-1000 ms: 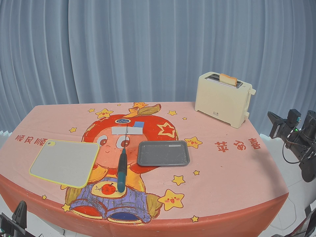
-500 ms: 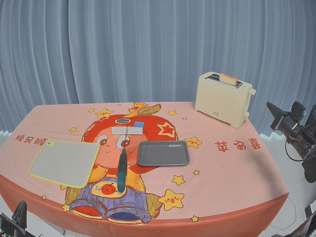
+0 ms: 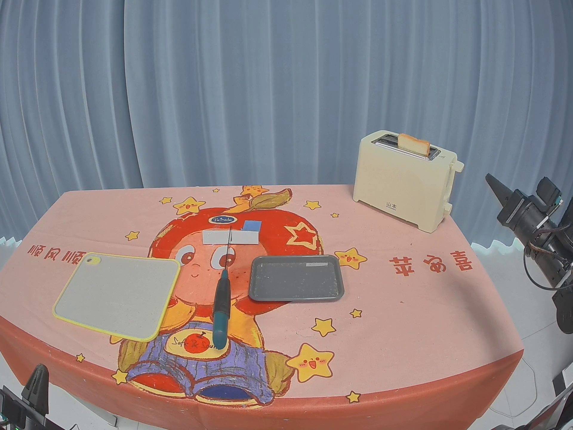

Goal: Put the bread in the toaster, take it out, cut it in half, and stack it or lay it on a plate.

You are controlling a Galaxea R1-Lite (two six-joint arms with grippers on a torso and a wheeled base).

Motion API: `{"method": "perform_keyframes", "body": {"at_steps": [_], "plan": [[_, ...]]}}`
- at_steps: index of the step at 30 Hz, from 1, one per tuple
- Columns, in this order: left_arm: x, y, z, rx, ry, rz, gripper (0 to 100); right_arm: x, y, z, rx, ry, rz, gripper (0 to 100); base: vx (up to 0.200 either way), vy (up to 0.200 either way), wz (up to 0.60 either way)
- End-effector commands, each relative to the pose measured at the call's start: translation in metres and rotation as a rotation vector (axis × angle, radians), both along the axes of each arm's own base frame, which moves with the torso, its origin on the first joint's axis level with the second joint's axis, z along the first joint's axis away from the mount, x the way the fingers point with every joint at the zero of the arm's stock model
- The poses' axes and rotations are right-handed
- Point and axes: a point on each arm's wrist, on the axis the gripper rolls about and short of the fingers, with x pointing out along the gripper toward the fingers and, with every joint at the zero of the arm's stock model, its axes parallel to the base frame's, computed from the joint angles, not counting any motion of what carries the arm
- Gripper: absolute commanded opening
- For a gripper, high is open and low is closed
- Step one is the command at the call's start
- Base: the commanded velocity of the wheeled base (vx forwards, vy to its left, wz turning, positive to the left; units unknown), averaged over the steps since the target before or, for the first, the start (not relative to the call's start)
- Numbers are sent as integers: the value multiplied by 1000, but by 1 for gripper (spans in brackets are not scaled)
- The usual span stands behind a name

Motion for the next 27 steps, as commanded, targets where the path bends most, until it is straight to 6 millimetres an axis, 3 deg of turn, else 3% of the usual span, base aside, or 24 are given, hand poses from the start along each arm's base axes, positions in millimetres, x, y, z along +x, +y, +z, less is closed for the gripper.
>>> {"method": "perform_keyframes", "body": {"at_steps": [1,12,20,27], "plan": [[1,0,-5,-1,13,1,0,-2,1,0,-7,0,4,0,0,0,0],[1,0,-5,-1,13,1,0,-2,-1,-2,-96,-13,-7,0,0,0,0],[1,0,-5,-1,13,1,0,17,-7,25,-127,-118,-48,0,0,0,0],[1,0,-5,-1,13,1,0,30,-13,36,-138,-81,-59,0,0,0,0]]}}
